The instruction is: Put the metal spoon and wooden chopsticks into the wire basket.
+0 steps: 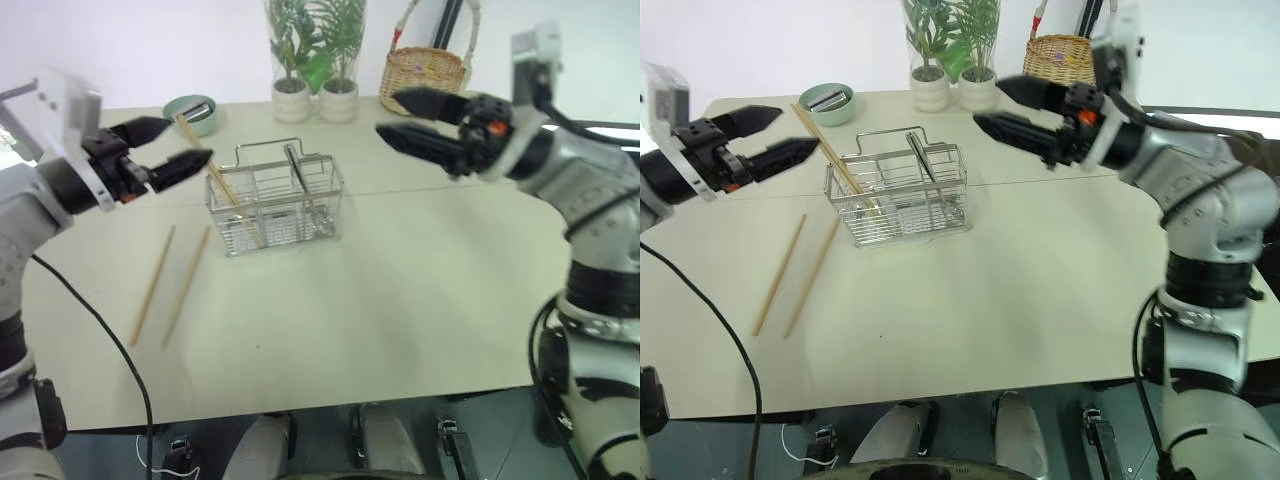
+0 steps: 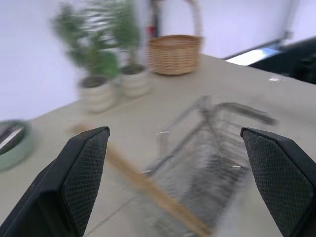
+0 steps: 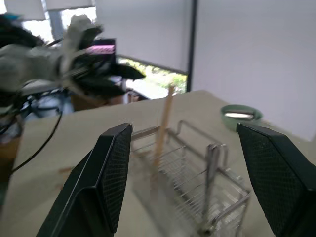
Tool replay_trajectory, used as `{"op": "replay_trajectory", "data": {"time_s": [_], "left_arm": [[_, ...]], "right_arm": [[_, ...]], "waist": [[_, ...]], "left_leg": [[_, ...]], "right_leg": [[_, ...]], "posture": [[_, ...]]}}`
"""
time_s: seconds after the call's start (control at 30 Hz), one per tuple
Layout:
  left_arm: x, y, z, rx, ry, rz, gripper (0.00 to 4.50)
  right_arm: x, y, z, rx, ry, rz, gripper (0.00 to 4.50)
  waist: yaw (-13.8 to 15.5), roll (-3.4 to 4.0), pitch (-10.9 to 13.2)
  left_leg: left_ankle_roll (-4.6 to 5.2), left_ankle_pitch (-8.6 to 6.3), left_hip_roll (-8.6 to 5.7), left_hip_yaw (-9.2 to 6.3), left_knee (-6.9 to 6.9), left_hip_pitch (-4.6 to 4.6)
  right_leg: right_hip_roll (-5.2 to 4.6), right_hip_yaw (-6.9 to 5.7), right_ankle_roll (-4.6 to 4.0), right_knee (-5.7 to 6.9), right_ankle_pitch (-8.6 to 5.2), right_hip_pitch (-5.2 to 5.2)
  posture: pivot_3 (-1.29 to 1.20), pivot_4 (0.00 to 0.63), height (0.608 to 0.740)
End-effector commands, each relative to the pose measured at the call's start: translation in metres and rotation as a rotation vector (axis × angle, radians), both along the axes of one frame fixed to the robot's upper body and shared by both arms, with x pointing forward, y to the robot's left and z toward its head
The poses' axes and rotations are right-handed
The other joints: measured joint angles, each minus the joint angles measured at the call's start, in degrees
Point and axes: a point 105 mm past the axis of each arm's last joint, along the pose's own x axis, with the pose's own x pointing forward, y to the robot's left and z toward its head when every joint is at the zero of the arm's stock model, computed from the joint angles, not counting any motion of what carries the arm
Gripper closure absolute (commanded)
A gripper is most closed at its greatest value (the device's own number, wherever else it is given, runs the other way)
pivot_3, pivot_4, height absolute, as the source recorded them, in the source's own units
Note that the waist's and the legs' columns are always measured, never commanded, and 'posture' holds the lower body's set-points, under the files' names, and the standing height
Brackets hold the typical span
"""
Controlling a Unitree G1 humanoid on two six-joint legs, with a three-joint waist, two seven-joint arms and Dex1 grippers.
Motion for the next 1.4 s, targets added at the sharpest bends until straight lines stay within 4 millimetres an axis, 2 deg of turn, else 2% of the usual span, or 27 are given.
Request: {"op": "replay_trajectory", "data": {"time_s": [0.03, 0.13, 0.23, 0.43, 0.57, 0.93, 1.1, 1.33, 1.4], "left_arm": [[0.009, 0.041, -0.009, 0.017, 0.052, 0.213, 0.0], [0.016, 0.056, -0.034, 0.093, 0.161, 0.305, 0.0], [0.022, 0.065, -0.05, 0.109, 0.254, 0.36, 0.0], [0.038, 0.064, -0.083, 0.004, 0.48, 0.435, 0.0], [0.045, 0.057, -0.101, 0.053, 0.566, 0.461, 0.0], [0.049, 0.043, -0.147, 0.202, 0.734, 0.421, 0.0], [0.049, 0.05, -0.161, 0.202, 0.786, 0.444, 0.0], [0.046, 0.042, -0.183, 0.207, 0.863, 0.365, 0.0], [0.047, 0.042, -0.183, 0.207, 0.857, 0.361, 0.54]], "right_arm": [[-0.032, -0.005, -0.014, -0.05, 0.034, 0.086, 1.05], [-0.045, -0.009, -0.044, -0.123, 0.102, 0.076, 1.05], [-0.05, -0.01, -0.063, -0.151, 0.139, 0.044, 1.05], [-0.056, -0.005, -0.078, -0.095, 0.193, 0.004, 1.05], [-0.065, -0.005, -0.088, -0.116, 0.219, 0.009, 1.05], [-0.066, -0.008, -0.084, -0.098, 0.21, -0.011, 1.05], [-0.066, -0.009, -0.084, -0.094, 0.211, -0.022, 1.05], [-0.067, -0.009, -0.082, -0.082, 0.21, -0.032, 1.05], [-0.066, -0.009, -0.082, -0.081, 0.21, -0.035, 0.98]], "waist": [[-0.01, 0.0, 0.01], [0.14, -0.08, -0.02], [0.25, -0.1, -0.01], [1.19, -0.28, -0.03], [1.44, -0.36, -0.07], [1.35, -0.37, -0.07], [1.38, -0.39, -0.08], [1.45, -0.38, -0.11], [1.46, -0.35, -0.15]], "left_leg": [[0.01, 0.0, 0.0, 0.04, 0.01, -0.01], [0.01, -0.01, 0.02, 0.19, 0.05, -0.01], [0.01, -0.03, 0.04, 0.21, 0.06, -0.03], [0.01, -0.03, 0.08, 0.23, 0.07, -0.01], [0.02, -0.03, 0.07, 0.23, 0.05, -0.08], [0.03, -0.04, 0.1, 0.25, 0.07, -0.16], [0.04, -0.04, 0.09, 0.25, 0.08, -0.19], [0.04, -0.04, 0.09, 0.26, 0.09, -0.17], [0.04, -0.04, 0.09, 0.26, 0.09, -0.15]], "right_leg": [[-0.01, 0.04, 0.0, -0.03, 0.0, -0.01], [-0.03, 0.15, 0.01, -0.02, 0.01, -0.04], [-0.03, 0.15, 0.02, -0.07, 0.01, -0.04], [-0.02, 0.14, 0.1, -0.1, 0.06, -0.04], [-0.02, 0.13, 0.25, -0.21, 0.15, -0.06], [-0.01, 0.13, 0.33, -0.51, 0.31, -0.01], [-0.02, 0.13, 0.33, -0.54, 0.31, -0.01], [-0.04, 0.13, 0.33, -0.54, 0.31, 0.02], [-0.05, 0.13, 0.33, -0.55, 0.31, 0.04]], "posture": [[0.0, 0.15, 0.71], [0.0, 0.15, 0.71], [0.0, 0.15, 0.71], [0.0, 0.15, 0.71], [0.0, 0.15, 0.71], [0.0, 0.15, 0.71], [0.0, 0.15, 0.71], [0.0, 0.15, 0.71], [0.0, 0.15, 0.71]]}}
